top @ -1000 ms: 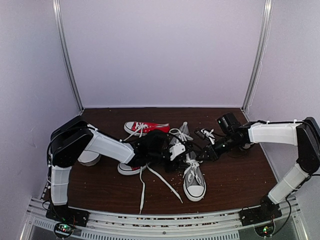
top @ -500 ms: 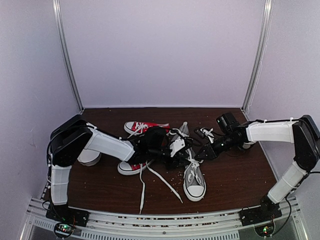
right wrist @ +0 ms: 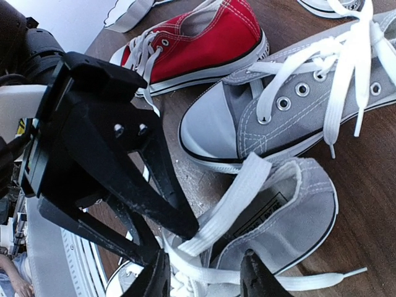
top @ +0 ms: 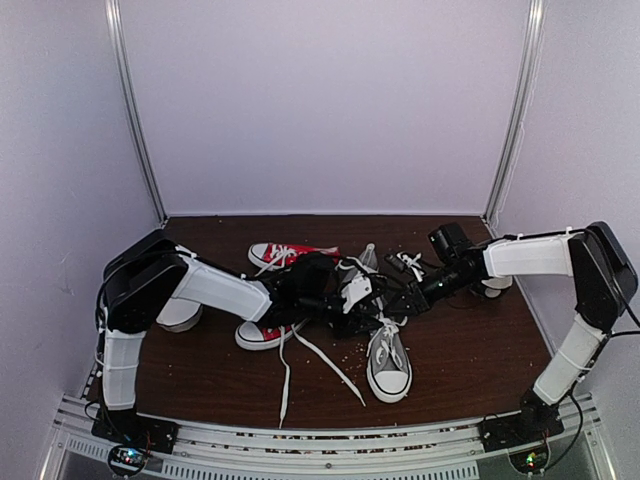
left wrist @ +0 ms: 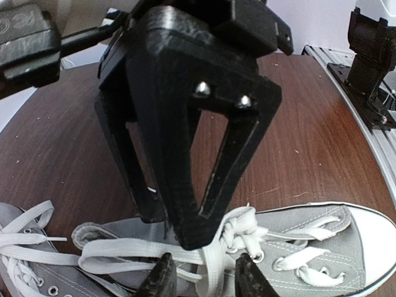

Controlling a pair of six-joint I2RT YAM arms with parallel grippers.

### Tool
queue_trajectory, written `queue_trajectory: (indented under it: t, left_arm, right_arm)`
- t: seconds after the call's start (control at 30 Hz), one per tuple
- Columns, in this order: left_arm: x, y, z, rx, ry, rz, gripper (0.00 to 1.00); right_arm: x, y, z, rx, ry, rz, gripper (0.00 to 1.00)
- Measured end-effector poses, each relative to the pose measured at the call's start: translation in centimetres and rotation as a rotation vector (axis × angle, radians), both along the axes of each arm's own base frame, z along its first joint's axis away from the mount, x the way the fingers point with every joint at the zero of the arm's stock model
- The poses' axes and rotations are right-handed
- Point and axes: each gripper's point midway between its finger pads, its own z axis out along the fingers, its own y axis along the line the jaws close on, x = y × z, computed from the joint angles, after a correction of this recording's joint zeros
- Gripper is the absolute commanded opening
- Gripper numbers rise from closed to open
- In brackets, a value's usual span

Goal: Tie the shoes
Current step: Adjust the half-tied shoelace on the shoe.

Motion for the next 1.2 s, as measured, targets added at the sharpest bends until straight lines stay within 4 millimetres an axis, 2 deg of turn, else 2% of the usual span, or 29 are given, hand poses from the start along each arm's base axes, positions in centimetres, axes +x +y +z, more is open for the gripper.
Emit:
queue_trajectory:
  t: [0.17, 0.7, 0.77, 0.83, 0.9, 1.07, 1.2]
  left_arm:
    - [0.2, 0.0, -0.2, 0.005, -0.002, 0.009, 0.33]
    - [0.6, 0.2, -0.4, 0.016, -0.015, 0.034, 0.31]
    - [0.7, 0.2, -0.4, 0.017, -0.017, 0.037, 0.3]
    - [0.7, 0.2, -0.4, 0.019, -0.018, 0.04, 0.3]
    - [0.8, 0.2, -0.4, 0.021, -0.019, 0.043, 0.3]
    - [0.9, 0.3, -0.5, 0.024, -0.021, 0.046, 0.3]
    - [0.9, 0.3, -0.5, 0.024, -0.022, 0.047, 0.31]
  right_arm:
    - [0.4, 0.5, -1.0, -0.006, 0.009, 0.024, 0.39]
    - [-1.3, 0.3, -1.5, -0.016, 0.04, 0.087, 0.39]
    - [-1.3, 0.3, -1.5, -0.016, 0.041, 0.089, 0.33]
    - [-1.4, 0.4, -1.5, -0.017, 0.037, 0.095, 0.19]
    - [-1.5, 0.5, -1.6, -0.02, 0.037, 0.098, 0.11]
    - [-1.5, 0.5, -1.7, -0.036, 0.033, 0.091, 0.05]
    - [-1.3, 0.4, -1.1, -0.039, 0.016, 0.08, 0.03]
